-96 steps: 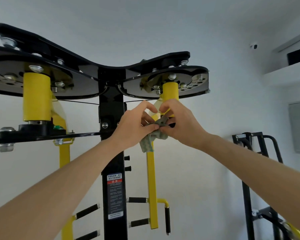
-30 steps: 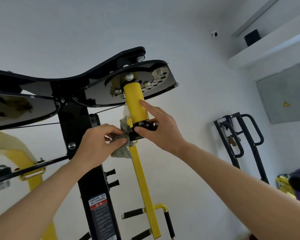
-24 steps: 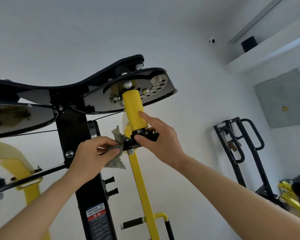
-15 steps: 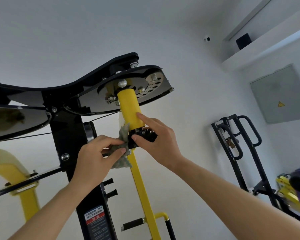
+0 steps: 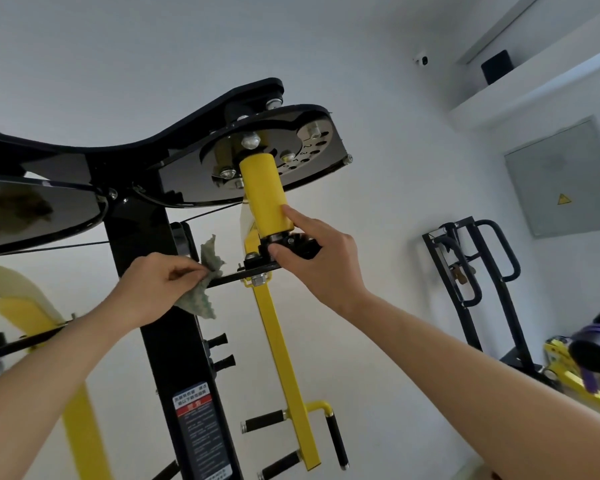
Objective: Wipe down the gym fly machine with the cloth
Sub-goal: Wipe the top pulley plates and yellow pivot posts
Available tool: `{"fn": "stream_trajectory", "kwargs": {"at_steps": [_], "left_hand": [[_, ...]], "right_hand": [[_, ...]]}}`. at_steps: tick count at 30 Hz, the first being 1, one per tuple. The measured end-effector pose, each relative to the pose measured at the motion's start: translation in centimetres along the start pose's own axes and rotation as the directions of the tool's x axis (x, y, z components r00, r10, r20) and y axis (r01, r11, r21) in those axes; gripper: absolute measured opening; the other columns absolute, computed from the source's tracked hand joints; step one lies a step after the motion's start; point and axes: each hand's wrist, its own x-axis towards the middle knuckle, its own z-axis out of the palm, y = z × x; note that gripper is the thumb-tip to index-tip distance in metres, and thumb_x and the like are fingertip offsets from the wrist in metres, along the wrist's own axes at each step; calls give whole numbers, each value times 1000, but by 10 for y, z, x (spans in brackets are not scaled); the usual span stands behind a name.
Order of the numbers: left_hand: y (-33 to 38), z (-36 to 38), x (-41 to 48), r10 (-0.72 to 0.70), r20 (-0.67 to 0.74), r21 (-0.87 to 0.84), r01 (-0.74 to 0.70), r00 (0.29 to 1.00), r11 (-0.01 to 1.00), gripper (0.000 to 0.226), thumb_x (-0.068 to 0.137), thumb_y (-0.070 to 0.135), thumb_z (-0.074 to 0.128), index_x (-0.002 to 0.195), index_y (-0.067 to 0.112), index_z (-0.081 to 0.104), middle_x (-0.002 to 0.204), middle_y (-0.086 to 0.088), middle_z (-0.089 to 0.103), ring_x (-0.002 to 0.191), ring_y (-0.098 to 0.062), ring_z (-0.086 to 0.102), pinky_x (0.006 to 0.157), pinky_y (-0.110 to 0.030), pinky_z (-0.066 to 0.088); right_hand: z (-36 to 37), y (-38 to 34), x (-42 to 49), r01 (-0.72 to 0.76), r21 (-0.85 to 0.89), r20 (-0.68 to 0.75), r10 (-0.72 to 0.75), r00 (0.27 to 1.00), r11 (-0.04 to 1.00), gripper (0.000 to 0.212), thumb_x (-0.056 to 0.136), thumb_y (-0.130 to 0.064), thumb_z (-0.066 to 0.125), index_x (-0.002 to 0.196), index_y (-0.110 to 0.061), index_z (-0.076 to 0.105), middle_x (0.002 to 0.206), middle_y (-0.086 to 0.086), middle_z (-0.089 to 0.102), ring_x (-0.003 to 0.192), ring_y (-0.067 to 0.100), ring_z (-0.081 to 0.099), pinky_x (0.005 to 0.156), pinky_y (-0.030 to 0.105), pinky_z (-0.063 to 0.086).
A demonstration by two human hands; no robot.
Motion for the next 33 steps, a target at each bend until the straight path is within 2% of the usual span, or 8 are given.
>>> {"fn": "stream_trajectory", "kwargs": {"at_steps": [6,9,11,15,18,22,29,33], "left_hand": [[-2,-12,4,24,211,-77,-8,977,997,34,92,16,72,108,46,71,95,25,74,95,0,70,92,-27,53],[-1,-15,4,67,210,-33,-62,975,998,32,88,14,77,102,41,73,91,20,73,87,-1,70,85,-26,57],[-3,-20,6,58,168,38,-65,984,997,26,87,16,79,96,39,74,86,14,73,81,-3,68,78,-24,55],[-13,-35,9,16,79,217,-33,997,976,20,89,18,75,102,33,76,92,13,70,86,-4,64,73,-24,48],[-24,-50,12,-58,-16,372,60,998,927,22,92,17,68,102,35,75,96,10,68,90,-14,62,76,-33,50],[-36,-61,15,-293,175,530,161,940,832,26,94,14,61,105,34,75,106,5,69,96,-18,62,80,-34,53],[-20,-42,20,-159,280,119,130,947,984,34,96,1,61,115,25,75,107,4,71,94,-9,67,84,-29,58],[-13,-37,24,-142,319,111,112,937,987,37,96,0,58,120,24,73,107,6,70,90,-6,67,76,-21,55]], "right_hand": [[-2,-1,-2,119,-148,-8,-121,993,982,53,91,-41,69,141,-29,55,122,-9,61,106,10,56,93,35,52],[2,-10,-7,375,-491,-30,-445,895,787,36,90,-27,68,125,-21,67,127,3,61,116,27,51,97,41,44],[13,-20,-8,573,-543,147,-603,784,613,25,89,-24,67,112,-19,72,120,3,67,115,28,56,101,41,40],[39,-39,1,698,-568,557,-420,717,437,26,92,-34,60,112,-23,71,113,-1,70,107,24,61,107,40,36],[54,-49,13,700,-636,653,-257,712,325,16,93,-30,57,103,-26,69,93,-4,69,95,22,60,94,38,37],[59,-49,14,706,-666,683,-184,707,239,15,89,-16,60,99,-25,66,82,-4,65,86,21,57,77,36,34],[60,-41,11,730,-658,687,-249,683,185,20,89,-19,58,107,-24,66,82,-4,66,84,22,58,78,37,40],[56,-41,9,727,-672,683,-262,682,140,19,92,-24,57,109,-22,64,85,-3,68,86,23,59,79,38,40]]}}
